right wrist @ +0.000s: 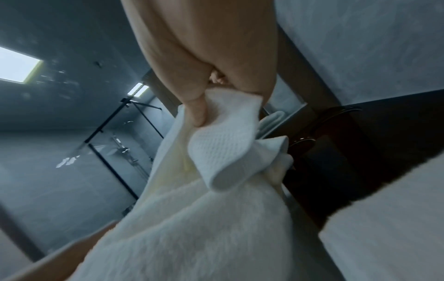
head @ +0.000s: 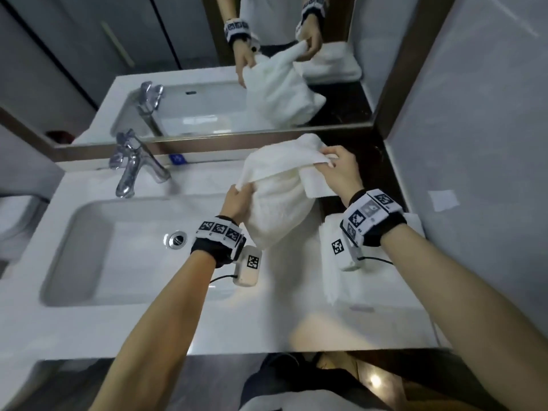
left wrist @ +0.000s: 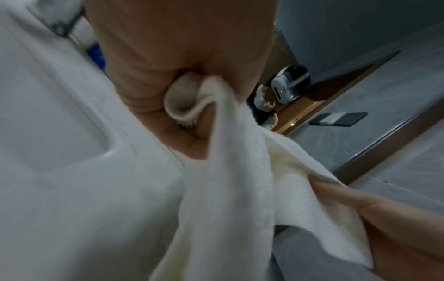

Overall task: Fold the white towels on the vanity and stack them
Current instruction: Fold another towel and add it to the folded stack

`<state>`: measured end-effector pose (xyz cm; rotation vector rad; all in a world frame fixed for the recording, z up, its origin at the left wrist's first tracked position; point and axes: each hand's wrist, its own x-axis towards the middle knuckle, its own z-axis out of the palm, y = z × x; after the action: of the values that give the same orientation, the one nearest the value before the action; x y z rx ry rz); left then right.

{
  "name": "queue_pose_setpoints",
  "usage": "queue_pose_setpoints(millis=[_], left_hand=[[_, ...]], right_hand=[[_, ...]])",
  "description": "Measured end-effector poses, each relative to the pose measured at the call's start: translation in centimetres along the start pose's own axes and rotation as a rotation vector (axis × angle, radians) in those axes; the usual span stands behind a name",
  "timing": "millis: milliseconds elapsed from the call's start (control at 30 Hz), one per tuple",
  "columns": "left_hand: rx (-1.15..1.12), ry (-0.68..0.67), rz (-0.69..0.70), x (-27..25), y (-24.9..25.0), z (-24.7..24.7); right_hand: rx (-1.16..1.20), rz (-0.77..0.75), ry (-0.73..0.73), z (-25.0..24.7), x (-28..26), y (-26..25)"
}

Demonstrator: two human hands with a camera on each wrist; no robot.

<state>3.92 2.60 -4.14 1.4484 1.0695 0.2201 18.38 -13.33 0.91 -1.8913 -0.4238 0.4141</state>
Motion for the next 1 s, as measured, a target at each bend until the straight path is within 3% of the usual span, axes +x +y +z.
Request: queue_pose_setpoints(millis=[233,400,500,633,767,1000], left_hand=[[-0.057,0.091,-0.264,-3.9,-4.9,-3.2],[-0.022,0.133,-0.344,-6.4,-8.5,-4.4],[-0.002,0.195,-0.294,-7.3,-9.8,-4.2],[0.247,0.196,-0.291,-8.2,-11.0,-4.2],[0.285,0.259,-0.269,-7.9,-10.6,-5.3],[0.239,0.470,0.032,-6.3,-6.3,-7.2]], right_hand=[[-0.035,-0.102,-0.152,1.8,-3.2,-0.1],[-0.084,-0.122,-0.243,2.8,-5.2,1.2],[-0.091,-0.134,-0.294,2.9,-6.0,2.0],[-0.067,-0.106,-0.110,2.6,-6.4,2.5],[-0.066,-0.066,0.060,1.5,-5.2,1.9],[0.220,-0.208,0.318,-1.0,-1.5,-4.7]])
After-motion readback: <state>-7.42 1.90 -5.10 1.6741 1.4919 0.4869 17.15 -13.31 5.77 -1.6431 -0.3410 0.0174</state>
